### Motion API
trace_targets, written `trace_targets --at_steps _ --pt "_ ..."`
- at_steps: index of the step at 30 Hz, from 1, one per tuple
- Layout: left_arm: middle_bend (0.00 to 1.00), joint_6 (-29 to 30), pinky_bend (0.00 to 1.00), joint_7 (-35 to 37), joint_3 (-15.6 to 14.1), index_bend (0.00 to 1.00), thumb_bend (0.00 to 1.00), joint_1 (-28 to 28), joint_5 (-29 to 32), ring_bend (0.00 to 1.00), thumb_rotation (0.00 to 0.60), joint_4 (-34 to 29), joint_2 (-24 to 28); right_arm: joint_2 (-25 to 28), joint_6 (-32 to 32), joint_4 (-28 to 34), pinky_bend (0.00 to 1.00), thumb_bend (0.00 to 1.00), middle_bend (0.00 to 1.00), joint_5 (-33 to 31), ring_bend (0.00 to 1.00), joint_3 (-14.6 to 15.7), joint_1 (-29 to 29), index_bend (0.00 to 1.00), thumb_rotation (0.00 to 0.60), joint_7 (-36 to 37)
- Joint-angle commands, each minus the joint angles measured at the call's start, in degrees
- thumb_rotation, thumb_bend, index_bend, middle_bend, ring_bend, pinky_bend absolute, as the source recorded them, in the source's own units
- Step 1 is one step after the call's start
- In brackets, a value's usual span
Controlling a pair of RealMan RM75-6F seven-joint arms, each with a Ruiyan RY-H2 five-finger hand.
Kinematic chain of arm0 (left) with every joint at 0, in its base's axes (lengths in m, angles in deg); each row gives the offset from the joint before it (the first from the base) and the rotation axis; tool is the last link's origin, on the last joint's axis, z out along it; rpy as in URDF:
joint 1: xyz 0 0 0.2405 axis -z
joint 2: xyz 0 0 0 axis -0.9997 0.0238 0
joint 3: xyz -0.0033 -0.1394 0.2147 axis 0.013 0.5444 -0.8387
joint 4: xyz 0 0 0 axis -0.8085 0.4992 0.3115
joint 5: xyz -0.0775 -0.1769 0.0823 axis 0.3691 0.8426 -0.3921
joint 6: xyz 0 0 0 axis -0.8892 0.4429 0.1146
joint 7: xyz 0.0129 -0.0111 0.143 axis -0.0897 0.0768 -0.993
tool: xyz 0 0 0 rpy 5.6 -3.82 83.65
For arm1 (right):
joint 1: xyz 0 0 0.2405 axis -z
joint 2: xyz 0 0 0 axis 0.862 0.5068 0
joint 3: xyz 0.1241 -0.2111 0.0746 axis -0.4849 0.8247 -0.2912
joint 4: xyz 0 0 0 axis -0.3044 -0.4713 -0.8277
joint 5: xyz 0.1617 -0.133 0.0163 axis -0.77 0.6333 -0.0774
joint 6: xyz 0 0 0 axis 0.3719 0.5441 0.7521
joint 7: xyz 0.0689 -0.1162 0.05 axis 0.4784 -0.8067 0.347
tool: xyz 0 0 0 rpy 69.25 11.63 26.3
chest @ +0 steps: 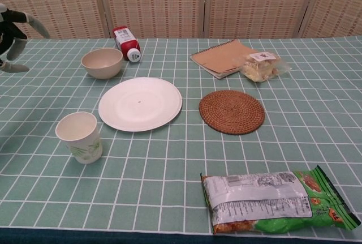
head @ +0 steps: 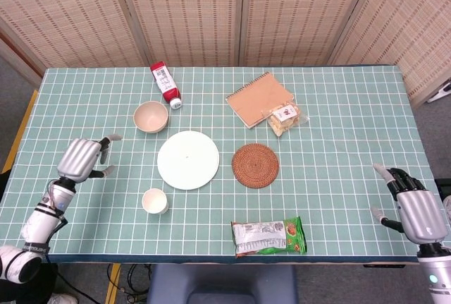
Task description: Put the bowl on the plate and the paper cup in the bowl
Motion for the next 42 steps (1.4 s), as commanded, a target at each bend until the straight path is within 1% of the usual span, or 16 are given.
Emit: trace_targets --at_steps 1,2,7,15,22,33,42 --pt "0.82 -4.39 0.87 -0.98 0.82 0.27 0.22 3.91 1.85 0.79 0.6 4.2 -2.82 0.08 -0.22 0.25 0.3 0.21 0.24 0.03 0.16 0.03 -0.17 0.12 0.6 -0.31" --pt "0.84 -5.4 0.89 -1.05 0.96 0.27 0.22 4.66 2.45 0.81 0.6 5.1 -3.4 0.13 -0.24 0.35 0.3 0.21 0.24 0.04 0.16 0.02 -0.2 0.12 0.6 -0.4" --pt "0.9 -10.05 0.93 -1.85 1.72 0.28 0.22 8.55 5.5 0.86 0.6 10.0 -6.61 0.49 -0.37 0.83 0.3 0.21 0.24 -0.01 0.16 -0.01 -0.35 0.12 0.6 -0.81" --pt "0.96 -15.01 0.96 -5.54 2.19 0.34 0.22 13.99 9.11 0.9 0.6 19.73 -12.55 1.13 -0.68 1.68 0.3 0.21 0.24 -0.2 0.16 -0.06 -0.56 0.12 0.6 -1.43" --pt "0.96 -19.3 0.96 -7.66 2.67 0.37 0.22 18.0 12.78 0.91 0.6 28.29 -18.06 1.47 -1.16 2.01 0.3 0.21 0.24 -0.8 0.16 -0.18 -0.77 0.12 0.6 -1.73" --pt "0.96 -23.72 0.96 -8.51 3.85 0.4 0.22 22.7 16.84 0.91 0.6 41.91 -26.12 1.82 -1.77 1.8 0.3 0.21 0.24 -1.65 0.16 -0.21 -0.92 0.12 0.6 -1.46" --pt "0.96 -26.81 0.96 -8.31 4.16 0.45 0.22 25.1 18.25 0.91 0.6 49.13 -30.43 1.94 -1.86 1.51 0.3 0.21 0.24 -2.18 0.16 -0.07 -0.7 0.12 0.6 -1.08"
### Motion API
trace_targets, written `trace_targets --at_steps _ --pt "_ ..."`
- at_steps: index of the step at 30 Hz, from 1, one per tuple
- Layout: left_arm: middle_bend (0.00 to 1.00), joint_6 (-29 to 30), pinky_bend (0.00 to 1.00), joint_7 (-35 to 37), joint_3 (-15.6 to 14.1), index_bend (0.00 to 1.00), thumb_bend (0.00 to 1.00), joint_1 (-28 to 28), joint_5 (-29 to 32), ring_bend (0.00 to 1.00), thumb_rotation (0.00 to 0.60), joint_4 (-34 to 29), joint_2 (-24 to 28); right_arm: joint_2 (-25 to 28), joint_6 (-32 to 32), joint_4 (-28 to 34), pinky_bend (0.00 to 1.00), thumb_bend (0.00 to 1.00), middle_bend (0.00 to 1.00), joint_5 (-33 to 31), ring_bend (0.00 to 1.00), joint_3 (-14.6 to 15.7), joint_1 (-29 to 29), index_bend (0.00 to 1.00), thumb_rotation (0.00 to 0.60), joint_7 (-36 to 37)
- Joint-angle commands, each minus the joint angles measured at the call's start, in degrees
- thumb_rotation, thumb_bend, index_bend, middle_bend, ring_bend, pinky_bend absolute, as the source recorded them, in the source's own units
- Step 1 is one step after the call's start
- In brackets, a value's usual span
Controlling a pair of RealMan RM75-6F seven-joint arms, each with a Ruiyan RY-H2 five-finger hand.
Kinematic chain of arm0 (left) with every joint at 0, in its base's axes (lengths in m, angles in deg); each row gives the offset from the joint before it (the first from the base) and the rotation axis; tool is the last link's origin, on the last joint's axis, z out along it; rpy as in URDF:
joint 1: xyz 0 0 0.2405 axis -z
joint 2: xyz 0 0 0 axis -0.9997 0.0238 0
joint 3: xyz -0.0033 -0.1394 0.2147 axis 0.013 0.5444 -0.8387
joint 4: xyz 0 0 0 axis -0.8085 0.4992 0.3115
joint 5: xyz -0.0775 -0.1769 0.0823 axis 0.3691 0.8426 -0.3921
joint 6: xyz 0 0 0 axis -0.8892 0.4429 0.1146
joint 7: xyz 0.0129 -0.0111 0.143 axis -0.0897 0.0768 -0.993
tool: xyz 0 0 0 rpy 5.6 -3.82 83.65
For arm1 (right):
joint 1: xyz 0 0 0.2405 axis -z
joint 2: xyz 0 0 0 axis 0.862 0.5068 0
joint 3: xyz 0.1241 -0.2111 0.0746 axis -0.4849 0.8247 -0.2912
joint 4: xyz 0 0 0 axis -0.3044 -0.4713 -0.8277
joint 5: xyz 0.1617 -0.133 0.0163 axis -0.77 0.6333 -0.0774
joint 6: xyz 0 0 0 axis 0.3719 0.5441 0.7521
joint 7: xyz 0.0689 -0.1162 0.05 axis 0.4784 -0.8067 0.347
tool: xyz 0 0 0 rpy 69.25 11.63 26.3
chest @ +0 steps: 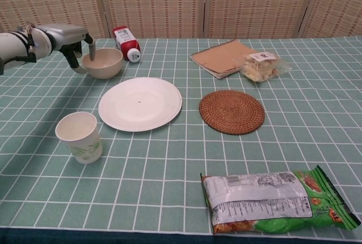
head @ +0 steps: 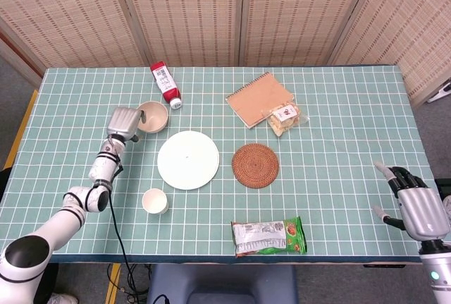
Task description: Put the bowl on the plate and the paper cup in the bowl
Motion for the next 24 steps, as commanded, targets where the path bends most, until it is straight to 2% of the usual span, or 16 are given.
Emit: trace_targets --at_steps 1,14,24 --pt "0.96 -1.14 0.96 0.27 0.03 0.46 0.22 0.91 0.31 0.91 0.6 2.28 -1.53 0.04 -0.01 -0.01 0.3 0.21 0.24 -0.13 0.16 0.02 0.05 0.12 0.6 0.05" --pt "0.96 -3.44 0.96 1.6 -0.39 0.49 0.28 3.12 -0.71 0.91 0.6 7.78 -4.71 0.38 -0.47 0.26 0.3 0.21 0.24 -0.57 0.16 0.04 -0.04 0.12 0.6 0.2" --pt "0.96 -4.21 0.96 2.03 -0.48 0.53 0.38 3.79 -1.18 0.91 0.6 9.34 -5.86 0.53 -0.45 0.06 0.3 0.21 0.24 -0.96 0.16 0.12 0.2 0.12 0.6 0.83"
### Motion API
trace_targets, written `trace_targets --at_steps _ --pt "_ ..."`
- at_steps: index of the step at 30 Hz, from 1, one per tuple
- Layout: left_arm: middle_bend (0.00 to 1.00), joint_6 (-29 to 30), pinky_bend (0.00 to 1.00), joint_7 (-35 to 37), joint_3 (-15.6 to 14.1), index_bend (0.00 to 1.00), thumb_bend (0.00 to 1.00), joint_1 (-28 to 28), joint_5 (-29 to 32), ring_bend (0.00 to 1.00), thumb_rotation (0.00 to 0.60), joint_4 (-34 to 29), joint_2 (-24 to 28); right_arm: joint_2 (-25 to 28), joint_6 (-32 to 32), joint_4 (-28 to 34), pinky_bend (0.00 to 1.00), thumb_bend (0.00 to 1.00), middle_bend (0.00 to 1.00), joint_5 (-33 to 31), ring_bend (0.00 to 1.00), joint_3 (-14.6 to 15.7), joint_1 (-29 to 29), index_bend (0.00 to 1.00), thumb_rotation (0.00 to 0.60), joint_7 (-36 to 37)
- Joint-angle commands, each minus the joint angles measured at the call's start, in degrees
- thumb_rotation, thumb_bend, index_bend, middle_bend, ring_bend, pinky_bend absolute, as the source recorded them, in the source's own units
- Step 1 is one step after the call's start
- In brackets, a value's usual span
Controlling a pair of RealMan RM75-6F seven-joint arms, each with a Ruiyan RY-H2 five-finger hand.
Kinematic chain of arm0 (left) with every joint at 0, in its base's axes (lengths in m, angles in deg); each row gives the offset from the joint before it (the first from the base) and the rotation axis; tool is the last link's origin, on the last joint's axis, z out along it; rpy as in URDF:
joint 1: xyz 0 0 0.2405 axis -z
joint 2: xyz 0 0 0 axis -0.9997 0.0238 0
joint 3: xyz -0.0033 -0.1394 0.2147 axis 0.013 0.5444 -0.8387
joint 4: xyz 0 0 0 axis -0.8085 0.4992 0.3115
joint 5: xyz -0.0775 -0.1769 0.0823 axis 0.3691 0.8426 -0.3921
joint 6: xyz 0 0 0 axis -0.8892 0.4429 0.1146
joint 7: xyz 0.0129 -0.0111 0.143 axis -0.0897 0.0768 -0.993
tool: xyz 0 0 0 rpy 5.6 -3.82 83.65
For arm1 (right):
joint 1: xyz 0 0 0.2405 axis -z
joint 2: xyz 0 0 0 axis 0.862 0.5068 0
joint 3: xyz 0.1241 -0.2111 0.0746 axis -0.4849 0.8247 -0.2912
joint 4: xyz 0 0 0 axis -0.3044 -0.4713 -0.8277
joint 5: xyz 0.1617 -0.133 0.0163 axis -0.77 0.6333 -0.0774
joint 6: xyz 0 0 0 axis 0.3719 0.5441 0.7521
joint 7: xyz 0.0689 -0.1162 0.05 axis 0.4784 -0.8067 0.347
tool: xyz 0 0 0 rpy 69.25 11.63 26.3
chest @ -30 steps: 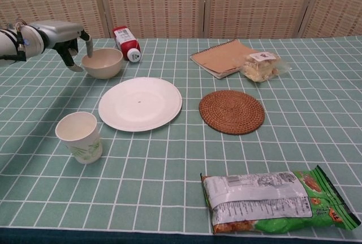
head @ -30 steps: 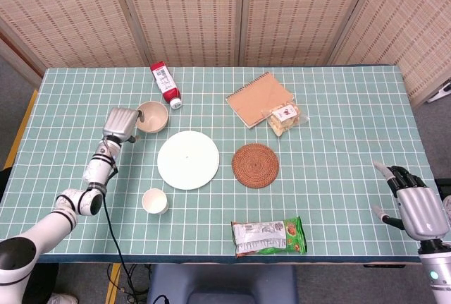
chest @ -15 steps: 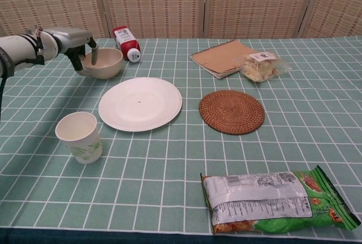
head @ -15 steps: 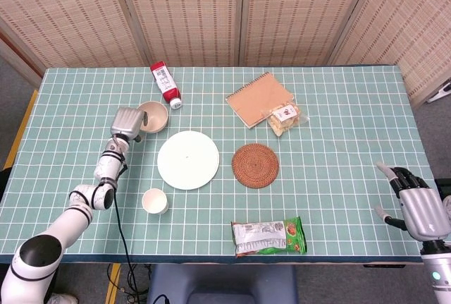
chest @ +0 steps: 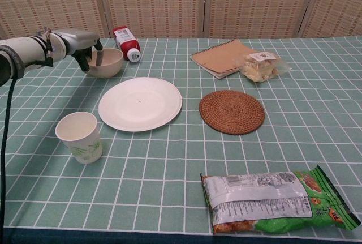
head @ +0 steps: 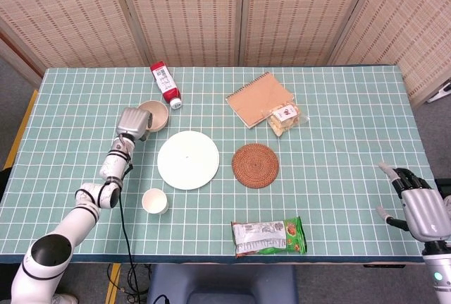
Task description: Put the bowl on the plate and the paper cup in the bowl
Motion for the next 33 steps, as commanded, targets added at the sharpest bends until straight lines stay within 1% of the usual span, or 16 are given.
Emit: trace_targets --at_steps 1,8,14,21,24,30,33 --pt "0.96 -0.39 0.96 -0.16 -0.12 0.54 0.39 0.09 -0.12 0.91 0.6 0.34 -0.2 -0.01 0.01 -0.05 0.3 0.21 0.24 -0.01 0.16 -0.02 0.0 0.12 0.6 0.08" --pt "0.96 0.92 0.96 1.24 -0.5 0.57 0.44 -0.37 -1.23 0.91 0.6 -0.27 0.0 0.05 -0.21 -0.07 0.3 0.21 0.24 -0.23 0.16 -0.08 -0.08 0.12 0.6 0.29" --pt "0.96 4.18 0.96 4.65 -2.34 0.58 0.44 -1.48 -4.87 0.91 0.6 -4.23 2.82 0.09 -0.56 0.12 0.3 0.21 0.24 -0.32 0.16 -0.15 -0.31 0.12 0.6 0.21" --pt "0.96 9.68 0.96 8.91 -5.08 0.59 0.44 -3.29 -10.04 0.91 0.6 -12.07 7.4 0.04 -0.87 0.47 0.3 0.21 0.24 -0.21 0.16 -0.26 -0.67 0.12 0.6 -0.34" --pt "0.96 12.93 0.96 10.84 -6.7 0.59 0.44 -4.34 -12.95 0.91 0.6 -16.94 9.82 0.12 -0.78 0.76 0.3 0.21 0.24 -0.11 0.16 -0.26 -0.69 0.12 0.6 -0.56" --pt "0.96 17.71 0.96 12.28 -9.93 0.6 0.44 -5.47 -18.22 0.91 0.6 -24.66 12.92 0.19 -0.8 1.19 0.3 0.21 0.24 -0.12 0.16 -0.23 -0.72 0.12 0.6 -0.97" --pt "0.96 19.06 0.96 12.02 -11.29 0.6 0.44 -5.53 -20.35 0.91 0.6 -27.58 13.75 0.2 -0.71 1.29 0.3 0.21 0.24 -0.07 0.16 -0.2 -0.69 0.12 0.6 -1.08"
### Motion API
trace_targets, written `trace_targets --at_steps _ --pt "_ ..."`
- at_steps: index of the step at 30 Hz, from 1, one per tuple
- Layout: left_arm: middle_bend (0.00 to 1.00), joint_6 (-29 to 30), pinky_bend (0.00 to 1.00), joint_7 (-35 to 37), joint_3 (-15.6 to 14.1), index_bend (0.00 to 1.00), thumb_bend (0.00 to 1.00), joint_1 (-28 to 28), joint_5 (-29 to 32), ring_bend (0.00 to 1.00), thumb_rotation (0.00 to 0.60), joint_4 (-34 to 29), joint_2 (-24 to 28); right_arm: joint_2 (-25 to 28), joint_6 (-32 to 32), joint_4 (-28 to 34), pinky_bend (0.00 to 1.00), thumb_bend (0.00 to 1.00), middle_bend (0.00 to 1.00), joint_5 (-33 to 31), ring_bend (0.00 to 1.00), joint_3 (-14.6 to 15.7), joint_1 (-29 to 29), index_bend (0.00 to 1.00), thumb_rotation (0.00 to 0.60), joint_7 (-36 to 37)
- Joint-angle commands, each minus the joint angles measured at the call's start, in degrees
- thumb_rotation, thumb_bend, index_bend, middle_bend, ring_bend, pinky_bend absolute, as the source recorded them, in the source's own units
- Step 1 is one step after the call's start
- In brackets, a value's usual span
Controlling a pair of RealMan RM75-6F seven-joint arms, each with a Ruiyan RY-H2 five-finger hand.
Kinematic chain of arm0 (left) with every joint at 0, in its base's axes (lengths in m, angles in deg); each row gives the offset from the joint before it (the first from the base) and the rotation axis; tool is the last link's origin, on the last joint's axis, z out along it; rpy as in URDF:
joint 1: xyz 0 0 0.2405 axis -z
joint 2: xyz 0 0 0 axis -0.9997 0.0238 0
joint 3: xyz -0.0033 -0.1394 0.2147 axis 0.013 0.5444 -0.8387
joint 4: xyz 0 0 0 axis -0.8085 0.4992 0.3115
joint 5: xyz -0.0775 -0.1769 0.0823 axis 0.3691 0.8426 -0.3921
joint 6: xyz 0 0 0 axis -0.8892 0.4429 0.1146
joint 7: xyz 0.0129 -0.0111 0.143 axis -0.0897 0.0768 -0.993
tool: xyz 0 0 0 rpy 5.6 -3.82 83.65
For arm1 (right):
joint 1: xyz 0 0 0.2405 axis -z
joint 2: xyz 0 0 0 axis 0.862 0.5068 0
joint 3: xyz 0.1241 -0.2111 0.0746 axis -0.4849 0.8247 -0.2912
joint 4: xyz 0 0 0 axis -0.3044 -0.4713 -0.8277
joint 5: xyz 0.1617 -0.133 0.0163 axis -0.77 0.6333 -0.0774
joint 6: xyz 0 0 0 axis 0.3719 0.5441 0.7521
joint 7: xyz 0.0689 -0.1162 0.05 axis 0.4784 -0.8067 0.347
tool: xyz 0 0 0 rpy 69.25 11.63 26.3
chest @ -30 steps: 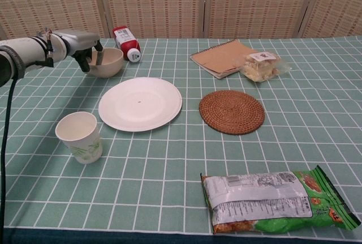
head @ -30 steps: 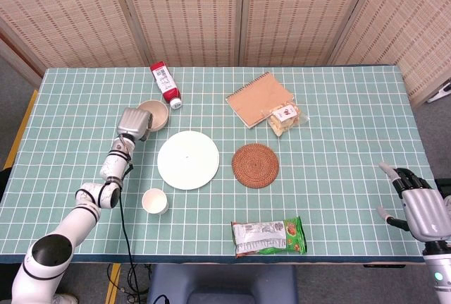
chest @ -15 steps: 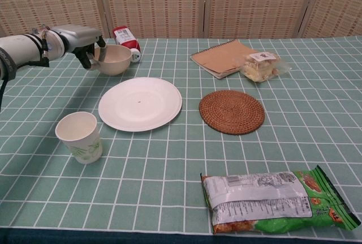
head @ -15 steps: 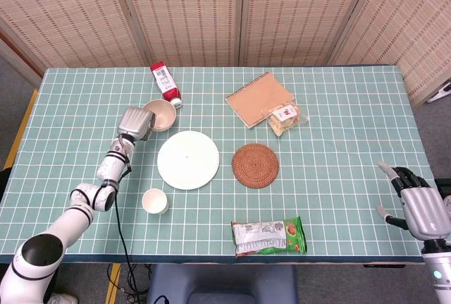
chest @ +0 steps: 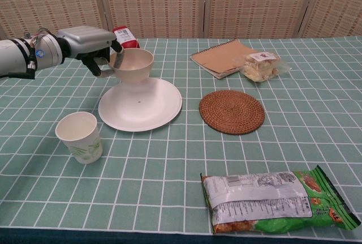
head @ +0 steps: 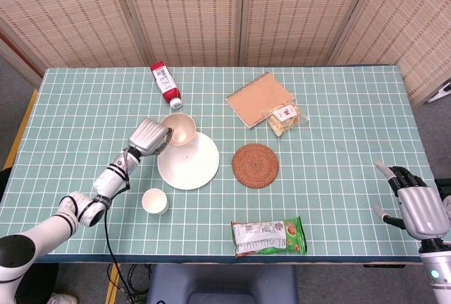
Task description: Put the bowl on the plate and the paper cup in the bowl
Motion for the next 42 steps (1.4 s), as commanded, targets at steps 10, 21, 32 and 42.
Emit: trace_targets --at_steps 10,21,32,42 --pt "0.97 1.86 0.96 -2.76 -4.27 0.59 0.44 -0.54 -4.73 0.91 0.6 -8.24 2.1 0.01 0.42 -0.14 0.3 0.21 0.24 0.04 0.16 0.13 0.3 0.12 0.6 0.26" --pt "0.69 -2.05 0.92 -7.2 -3.93 0.19 0.4 -0.72 -1.42 0.65 0.6 -13.09 5.39 -0.19 0.68 -0.81 0.3 0.21 0.24 -0.02 0.16 0.15 0.53 0.12 0.6 1.12" --pt "0.41 -0.4 0.83 -13.45 -2.39 0.02 0.38 -3.8 3.9 0.47 0.6 -22.06 11.22 -0.32 0.83 -1.2 0.3 0.22 0.24 0.19 0.16 0.19 0.6 0.12 0.6 1.62" --pt "0.34 2.81 0.52 -7.35 -2.58 0.07 0.27 -7.24 3.01 0.34 0.6 -27.81 18.76 -0.69 0.32 -1.42 0.3 0.23 0.24 0.15 0.16 0.13 0.27 0.12 0.6 1.56"
